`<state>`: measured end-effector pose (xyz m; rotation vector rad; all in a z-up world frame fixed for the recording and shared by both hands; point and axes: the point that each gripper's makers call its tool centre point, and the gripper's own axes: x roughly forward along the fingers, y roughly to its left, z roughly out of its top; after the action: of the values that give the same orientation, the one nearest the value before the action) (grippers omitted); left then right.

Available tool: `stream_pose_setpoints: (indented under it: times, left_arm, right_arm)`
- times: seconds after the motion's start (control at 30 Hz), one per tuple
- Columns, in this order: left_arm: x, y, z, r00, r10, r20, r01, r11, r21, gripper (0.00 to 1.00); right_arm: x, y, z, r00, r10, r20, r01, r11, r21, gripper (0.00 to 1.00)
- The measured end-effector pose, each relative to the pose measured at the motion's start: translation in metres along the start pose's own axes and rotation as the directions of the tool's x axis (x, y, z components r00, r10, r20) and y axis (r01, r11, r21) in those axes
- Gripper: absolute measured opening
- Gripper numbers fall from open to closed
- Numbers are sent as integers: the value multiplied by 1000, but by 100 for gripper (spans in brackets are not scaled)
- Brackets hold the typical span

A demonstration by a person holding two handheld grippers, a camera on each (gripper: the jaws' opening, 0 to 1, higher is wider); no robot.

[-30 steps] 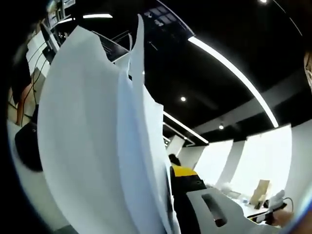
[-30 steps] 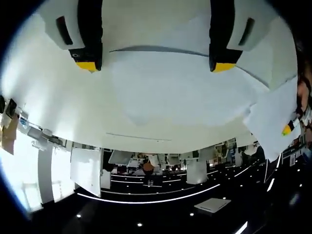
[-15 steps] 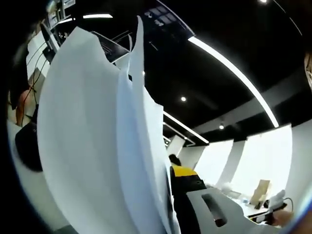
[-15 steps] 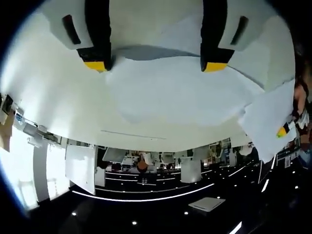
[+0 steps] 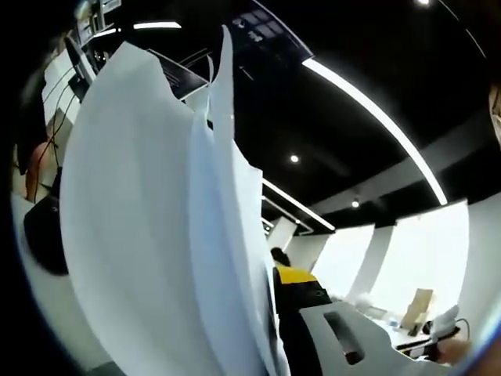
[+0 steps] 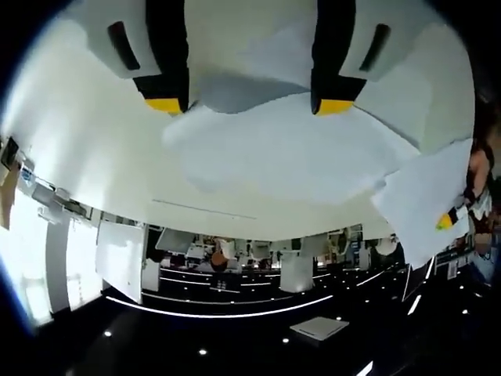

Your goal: Organize the stack of printing papers by aligning and flattening the scattered papers on the table

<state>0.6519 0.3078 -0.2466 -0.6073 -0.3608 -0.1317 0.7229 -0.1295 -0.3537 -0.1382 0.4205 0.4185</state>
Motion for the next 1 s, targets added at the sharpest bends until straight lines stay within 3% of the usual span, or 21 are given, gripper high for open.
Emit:
stream_pose_setpoints:
  times: [0.3,0.6,0.67,0.73,1.0]
  left_arm:
    - [1,1,-2,1000,1,-9,-1,1000,-1,9]
    - [1,1,-1,1000,-7,-9,7,1000,-9,9]
    - [1,1,0,1000,-8,-7,7,1000,-9,9]
    - [1,1,0,1000,-9,-6,9,1000,-10,9]
    - [0,1,0,1000,-12,-5,12,1000,-15,10]
  right_arm:
    - [0,18,2,998,62,6,-61,997,-49,34]
    - [1,25,1,996,93,0,-93,996,15,25]
    - [1,24,1,996,84,3,-84,996,23,20]
    - [0,25,1,996,86,8,-86,996,29,13]
    - [-1,26,0,997,81,10,-81,996,28,5]
